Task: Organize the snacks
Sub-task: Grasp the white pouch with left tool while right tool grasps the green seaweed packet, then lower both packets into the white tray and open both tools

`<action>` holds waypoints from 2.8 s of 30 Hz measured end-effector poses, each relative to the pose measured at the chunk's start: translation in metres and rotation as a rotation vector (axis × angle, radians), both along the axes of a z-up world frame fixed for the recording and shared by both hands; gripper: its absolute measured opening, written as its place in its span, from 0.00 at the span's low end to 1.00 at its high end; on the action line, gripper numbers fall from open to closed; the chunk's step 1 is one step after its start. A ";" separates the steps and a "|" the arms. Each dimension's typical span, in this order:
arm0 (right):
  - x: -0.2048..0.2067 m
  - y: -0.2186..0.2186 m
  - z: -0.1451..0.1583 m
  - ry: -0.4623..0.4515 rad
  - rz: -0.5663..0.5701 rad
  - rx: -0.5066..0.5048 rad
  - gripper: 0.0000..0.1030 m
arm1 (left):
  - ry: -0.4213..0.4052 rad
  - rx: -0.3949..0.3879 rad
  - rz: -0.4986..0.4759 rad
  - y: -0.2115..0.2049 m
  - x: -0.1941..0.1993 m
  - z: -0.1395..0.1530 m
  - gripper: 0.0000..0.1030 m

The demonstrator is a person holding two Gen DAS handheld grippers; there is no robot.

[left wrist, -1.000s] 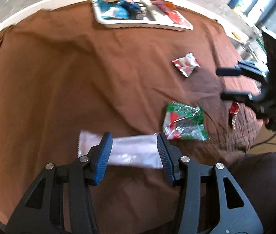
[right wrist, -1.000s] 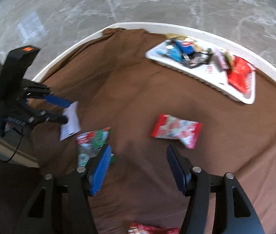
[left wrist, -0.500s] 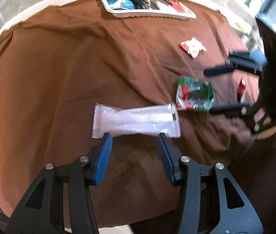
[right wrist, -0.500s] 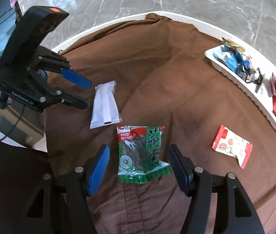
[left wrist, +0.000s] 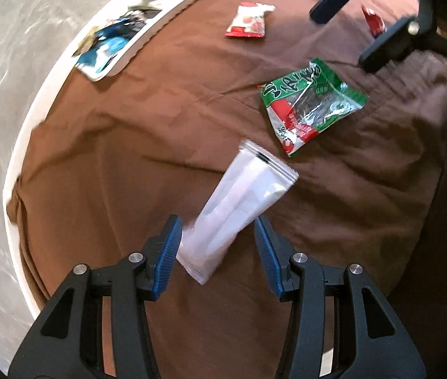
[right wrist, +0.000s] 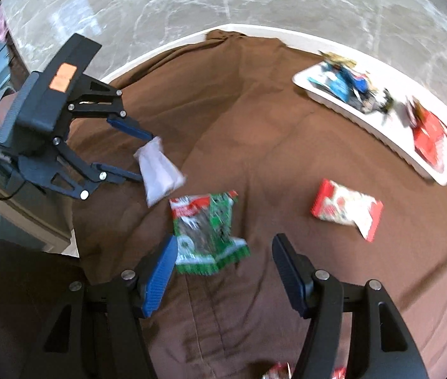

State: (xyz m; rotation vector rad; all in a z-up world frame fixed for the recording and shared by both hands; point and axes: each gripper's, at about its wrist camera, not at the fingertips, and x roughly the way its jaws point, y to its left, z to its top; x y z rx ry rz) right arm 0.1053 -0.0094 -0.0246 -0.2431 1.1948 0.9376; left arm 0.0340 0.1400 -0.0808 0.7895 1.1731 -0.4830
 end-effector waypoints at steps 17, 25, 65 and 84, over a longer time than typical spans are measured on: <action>-0.016 0.001 -0.007 -0.016 -0.032 -0.012 0.64 | 0.209 -0.268 0.153 0.021 0.058 -0.008 0.44; -0.017 0.043 -0.024 -0.064 0.124 -0.065 0.65 | 0.204 -0.277 0.206 0.031 0.060 -0.015 0.44; 0.062 -0.039 -0.017 0.299 -0.285 0.317 0.26 | 0.214 -0.631 0.304 0.040 0.090 0.028 0.30; 0.134 -0.067 -0.003 0.287 -0.478 0.435 0.26 | 0.159 -0.879 0.401 0.050 0.181 0.050 0.30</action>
